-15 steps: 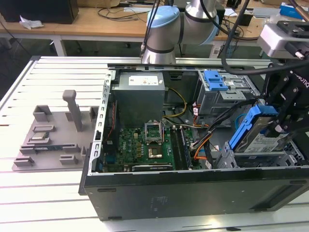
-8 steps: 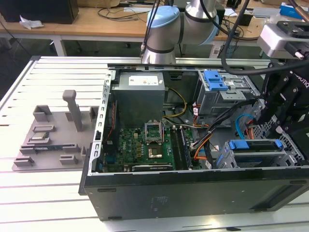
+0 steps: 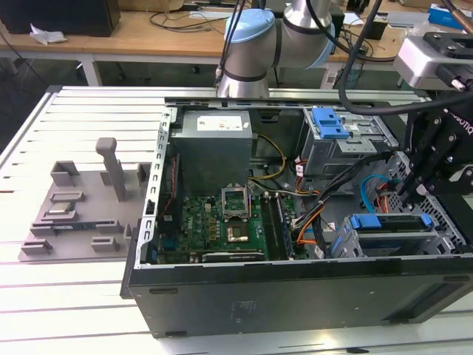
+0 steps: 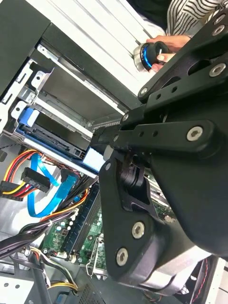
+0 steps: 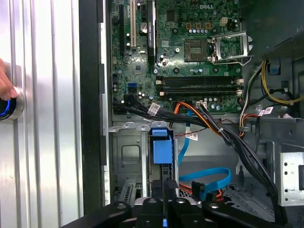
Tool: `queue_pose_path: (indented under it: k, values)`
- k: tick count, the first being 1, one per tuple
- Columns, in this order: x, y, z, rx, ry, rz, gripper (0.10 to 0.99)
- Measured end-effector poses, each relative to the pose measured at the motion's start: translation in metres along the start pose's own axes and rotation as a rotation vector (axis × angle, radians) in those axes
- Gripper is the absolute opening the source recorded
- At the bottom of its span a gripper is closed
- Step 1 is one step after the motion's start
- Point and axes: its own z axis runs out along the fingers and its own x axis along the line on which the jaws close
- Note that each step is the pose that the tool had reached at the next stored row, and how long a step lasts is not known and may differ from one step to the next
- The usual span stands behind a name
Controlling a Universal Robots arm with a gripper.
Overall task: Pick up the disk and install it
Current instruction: 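Insert the disk into the insertion slot, then insert the first disk wire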
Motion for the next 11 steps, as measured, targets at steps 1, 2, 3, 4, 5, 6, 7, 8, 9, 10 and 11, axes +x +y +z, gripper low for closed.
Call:
queue_pose_path:
  k: [1, 2, 3, 4, 5, 6, 7, 8, 9, 10, 11]
  values:
    - [0.0000, 0.0000, 0.0000, 0.000, 0.0000, 0.000, 0.118]
    - [0.0000, 0.0000, 0.0001, 0.000, 0.0000, 0.000, 0.106]
    - [0.0000, 0.0000, 0.0001, 0.000, 0.0001, 0.000, 0.106]
    - [0.0000, 0.0000, 0.0001, 0.000, 0.0000, 0.000, 0.106]
    - [0.0000, 0.0000, 0.0002, 0.000, 0.0000, 0.000, 0.106]
    - [0.0000, 0.0000, 0.0002, 0.000, 0.0000, 0.000, 0.106]
    - [0.0000, 0.0000, 0.0002, 0.000, 0.0000, 0.000, 0.106]
    - [0.0000, 0.0000, 0.0003, 0.000, 0.0000, 0.000, 0.106]
    - [0.0000, 0.0000, 0.0003, 0.000, 0.0000, 0.000, 0.106]
    - [-0.0003, -0.0022, 0.0005, 0.000, -0.0003, 0.000, 0.106]
    - [-0.0020, -0.0072, 0.0004, 0.000, 0.0001, 0.000, 0.106]
